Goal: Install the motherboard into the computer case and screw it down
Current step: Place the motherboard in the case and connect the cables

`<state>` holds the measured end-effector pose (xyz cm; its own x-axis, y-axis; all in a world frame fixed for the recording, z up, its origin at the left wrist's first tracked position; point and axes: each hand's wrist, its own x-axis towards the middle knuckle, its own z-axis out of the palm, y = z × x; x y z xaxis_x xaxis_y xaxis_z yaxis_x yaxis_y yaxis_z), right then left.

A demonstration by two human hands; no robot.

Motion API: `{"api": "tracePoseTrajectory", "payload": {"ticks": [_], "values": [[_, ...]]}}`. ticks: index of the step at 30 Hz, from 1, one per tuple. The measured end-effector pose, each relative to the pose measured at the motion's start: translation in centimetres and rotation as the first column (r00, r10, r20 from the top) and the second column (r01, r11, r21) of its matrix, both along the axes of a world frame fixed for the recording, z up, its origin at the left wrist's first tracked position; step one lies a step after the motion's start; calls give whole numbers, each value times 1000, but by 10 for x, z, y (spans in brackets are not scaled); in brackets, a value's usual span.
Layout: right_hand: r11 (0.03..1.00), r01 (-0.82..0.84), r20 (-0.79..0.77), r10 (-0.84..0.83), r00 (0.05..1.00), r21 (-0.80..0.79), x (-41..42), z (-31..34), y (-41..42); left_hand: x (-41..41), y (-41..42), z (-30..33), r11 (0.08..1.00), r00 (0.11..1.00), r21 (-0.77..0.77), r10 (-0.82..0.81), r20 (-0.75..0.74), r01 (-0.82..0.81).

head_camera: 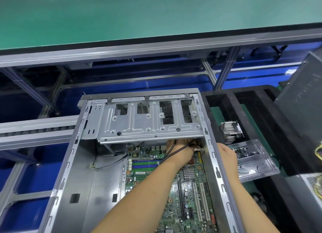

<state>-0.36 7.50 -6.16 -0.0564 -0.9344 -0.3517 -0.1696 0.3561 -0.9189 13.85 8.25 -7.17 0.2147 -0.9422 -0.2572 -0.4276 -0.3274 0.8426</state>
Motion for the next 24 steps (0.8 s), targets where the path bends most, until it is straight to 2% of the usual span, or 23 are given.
{"api": "tracePoseTrajectory", "payload": {"ticks": [8, 17, 24], "values": [[1000, 7, -10, -8, 1000, -12, 2, 5, 1, -2, 2, -5, 997, 996, -48, -49, 70, 52], [1000, 16, -19, -16, 1000, 16, 1, 5, 1, -1, 1, -12, 998, 1000, -55, -6, -15, 5], [999, 47, 5, -47, 999, -1, 2, 8, 3, 0, 0, -19, 999, 1000, -53, 3, -12, -4]]}}
